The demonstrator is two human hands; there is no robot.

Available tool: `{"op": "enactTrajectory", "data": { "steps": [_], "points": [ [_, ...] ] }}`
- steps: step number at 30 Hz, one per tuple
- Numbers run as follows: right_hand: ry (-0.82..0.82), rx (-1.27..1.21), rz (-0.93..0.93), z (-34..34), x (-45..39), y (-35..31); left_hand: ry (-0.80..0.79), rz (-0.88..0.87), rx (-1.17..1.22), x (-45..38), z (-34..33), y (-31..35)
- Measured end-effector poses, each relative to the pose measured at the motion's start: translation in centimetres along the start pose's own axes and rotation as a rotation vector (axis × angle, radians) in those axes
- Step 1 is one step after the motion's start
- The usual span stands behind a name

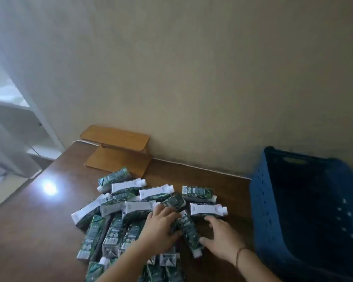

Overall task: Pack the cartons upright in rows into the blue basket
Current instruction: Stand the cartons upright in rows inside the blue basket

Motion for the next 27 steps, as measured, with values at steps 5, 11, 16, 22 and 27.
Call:
{"op": "enactTrajectory", "data": {
  "steps": [5, 11, 16, 22, 27],
  "points": [
    [-0.028, -0.090, -0.120, -4.9, -0.8, 0.4, 0.125, 0.015, -0.097, -0.5, -0.8, 0.6],
    [0.090, -0.041, -0.136, -5.8, -0.6, 0.6, 0.246, -0.034, -0.111, -1.2, -2.7, 1.4],
    [0.255, -0.086, -0.046, -1.8, 2.7, -0.8, 0.414, -0.024, 0.444, -2.1, -1.4, 2.6],
    [0.717, 0.012, 0.141, 5.5, 13.4, -1.6, 0.404, -0.068, 0.727, -2.7, 0.2, 8.5],
    [1.355, -0.021, 0.130, 13.3, 20.7, 0.7, 0.058, -0.707, 0.578, 1.1, 0.4, 18.8]
  ]
}}
Point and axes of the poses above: each hand's wrist, its own x-axis away from the middle knuckle, its own z-axis out of the back of the hand, y = z × x, the point moved 1 cm from there along -x, towards the middle knuckle, and after that the axes turned 12 degrees about z, right-handed, at the moved point
